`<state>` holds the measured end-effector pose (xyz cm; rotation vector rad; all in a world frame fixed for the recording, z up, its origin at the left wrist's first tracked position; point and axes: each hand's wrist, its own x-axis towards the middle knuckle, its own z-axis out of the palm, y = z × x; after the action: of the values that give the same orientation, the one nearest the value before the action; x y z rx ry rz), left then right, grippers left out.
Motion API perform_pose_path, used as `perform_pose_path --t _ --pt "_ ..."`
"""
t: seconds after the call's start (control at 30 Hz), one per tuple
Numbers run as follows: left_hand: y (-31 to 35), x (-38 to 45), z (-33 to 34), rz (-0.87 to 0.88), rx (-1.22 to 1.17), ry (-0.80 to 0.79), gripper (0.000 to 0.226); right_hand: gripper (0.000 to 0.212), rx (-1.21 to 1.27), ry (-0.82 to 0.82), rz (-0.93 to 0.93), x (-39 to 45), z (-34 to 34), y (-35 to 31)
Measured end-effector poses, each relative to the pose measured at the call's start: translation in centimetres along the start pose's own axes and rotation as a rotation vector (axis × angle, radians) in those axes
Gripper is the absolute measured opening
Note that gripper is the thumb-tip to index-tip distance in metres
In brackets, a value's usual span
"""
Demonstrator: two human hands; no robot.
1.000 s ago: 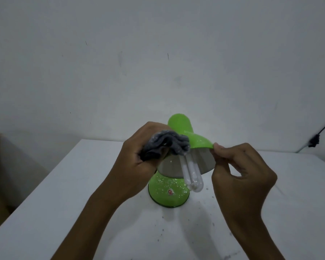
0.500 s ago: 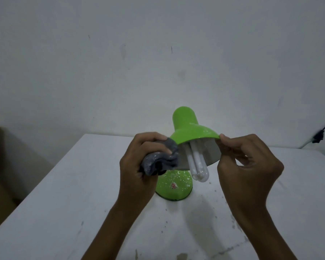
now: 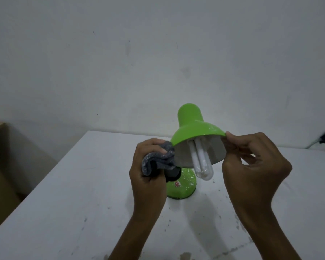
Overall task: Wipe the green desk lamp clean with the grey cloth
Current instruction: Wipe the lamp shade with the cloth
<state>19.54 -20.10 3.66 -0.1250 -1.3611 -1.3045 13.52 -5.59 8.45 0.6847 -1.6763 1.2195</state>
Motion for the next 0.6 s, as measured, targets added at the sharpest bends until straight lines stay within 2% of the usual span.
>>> perform_pose_path --t 0.13,0.2,0.33,0.47,0.6 --pt "-1.1 -1.6 0.3 -0.202 -0.102 0.100 0.062 0.013 0.007 0.001 0.004 0.0 -0.1 0.0" --pt "-0.7 -1.0 0.4 -0.313 -0.170 0.098 0.054 0.013 0.005 0.000 0.004 0.2 -0.2 0.1" --pt "0.9 2.8 0.8 -0.556 -0.273 -0.021 0.028 0.016 0.009 -0.011 0.000 0.2 -0.1 -0.1" --pt "0.5 5.7 1.2 -0.724 -0.227 -0.173 0.022 0.018 0.000 -0.014 -0.016 0.1 0.0 -0.2" --pt "-0.4 4.6 1.5 -0.881 -0.248 -0.153 0.024 0.018 0.000 -0.010 -0.019 0.1 0.0 -0.1"
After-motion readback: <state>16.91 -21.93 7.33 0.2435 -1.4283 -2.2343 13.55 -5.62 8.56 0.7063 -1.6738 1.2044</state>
